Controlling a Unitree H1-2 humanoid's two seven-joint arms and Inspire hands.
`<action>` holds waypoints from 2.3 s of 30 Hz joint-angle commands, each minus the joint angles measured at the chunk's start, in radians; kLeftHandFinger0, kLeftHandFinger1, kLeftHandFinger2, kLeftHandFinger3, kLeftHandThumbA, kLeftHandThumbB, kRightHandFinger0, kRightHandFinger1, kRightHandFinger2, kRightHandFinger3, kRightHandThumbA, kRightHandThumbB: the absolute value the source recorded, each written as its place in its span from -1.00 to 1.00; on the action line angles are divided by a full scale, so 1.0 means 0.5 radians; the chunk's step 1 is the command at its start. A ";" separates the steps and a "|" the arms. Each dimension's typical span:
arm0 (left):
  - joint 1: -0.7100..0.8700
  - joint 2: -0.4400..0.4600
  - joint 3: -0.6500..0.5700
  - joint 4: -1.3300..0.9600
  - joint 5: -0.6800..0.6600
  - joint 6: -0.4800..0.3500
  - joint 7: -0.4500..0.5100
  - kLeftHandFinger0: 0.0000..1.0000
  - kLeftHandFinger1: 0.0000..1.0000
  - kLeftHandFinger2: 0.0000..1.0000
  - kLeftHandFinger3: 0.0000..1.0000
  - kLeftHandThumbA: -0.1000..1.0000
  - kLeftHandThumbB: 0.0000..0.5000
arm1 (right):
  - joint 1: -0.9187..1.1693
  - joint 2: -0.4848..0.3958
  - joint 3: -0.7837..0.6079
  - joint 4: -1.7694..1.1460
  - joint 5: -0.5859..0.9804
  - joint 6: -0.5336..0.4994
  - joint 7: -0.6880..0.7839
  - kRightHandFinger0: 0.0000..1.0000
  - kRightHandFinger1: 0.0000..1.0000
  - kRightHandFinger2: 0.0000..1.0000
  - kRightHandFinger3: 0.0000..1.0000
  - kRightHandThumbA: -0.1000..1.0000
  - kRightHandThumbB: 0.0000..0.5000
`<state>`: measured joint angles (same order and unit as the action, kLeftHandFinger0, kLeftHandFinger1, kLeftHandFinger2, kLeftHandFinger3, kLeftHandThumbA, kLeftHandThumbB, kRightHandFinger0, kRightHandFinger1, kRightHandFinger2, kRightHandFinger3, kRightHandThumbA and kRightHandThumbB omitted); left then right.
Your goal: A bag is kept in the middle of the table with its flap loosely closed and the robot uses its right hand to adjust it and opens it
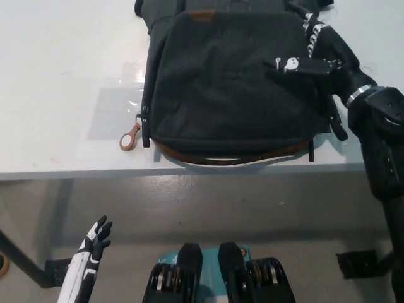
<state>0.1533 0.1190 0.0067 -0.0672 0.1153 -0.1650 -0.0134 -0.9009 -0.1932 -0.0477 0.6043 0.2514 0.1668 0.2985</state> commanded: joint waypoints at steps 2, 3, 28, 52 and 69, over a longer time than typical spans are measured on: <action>-0.003 0.030 -0.015 -0.035 0.003 -0.075 -0.021 1.00 1.00 1.00 1.00 1.00 -0.56 | -0.134 0.062 0.044 0.129 0.069 -0.032 0.236 1.00 1.00 1.00 1.00 1.00 0.33; -0.010 0.037 -0.016 -0.021 0.002 -0.088 -0.024 1.00 1.00 1.00 1.00 1.00 -0.54 | -0.132 0.065 0.051 0.134 0.065 -0.029 0.244 1.00 1.00 1.00 1.00 1.00 0.30; -0.104 0.080 -0.034 0.036 0.054 -0.181 -0.027 1.00 1.00 1.00 1.00 1.00 -0.54 | 0.133 0.221 -0.039 -0.606 -0.326 -0.007 -0.546 -0.95 -0.07 0.56 0.43 -1.00 -0.59; -0.189 0.121 -0.046 0.013 0.134 -0.103 -0.060 1.00 1.00 0.98 1.00 1.00 -0.67 | 1.116 0.201 0.627 -2.183 -1.956 -1.012 -0.946 -1.00 -1.00 -0.11 0.14 -1.00 -0.29; -0.265 0.150 -0.057 0.018 0.177 -0.064 -0.075 1.00 1.00 0.87 0.98 1.00 -0.71 | 1.330 -0.195 1.291 -1.390 -2.603 -0.717 -1.160 1.00 1.00 1.00 1.00 0.48 0.53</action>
<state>0.0859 0.1408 -0.0014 -0.0253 0.1489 -0.1806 -0.0261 -0.2666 -0.1646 0.3461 -0.1881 -0.5287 0.0046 -0.1589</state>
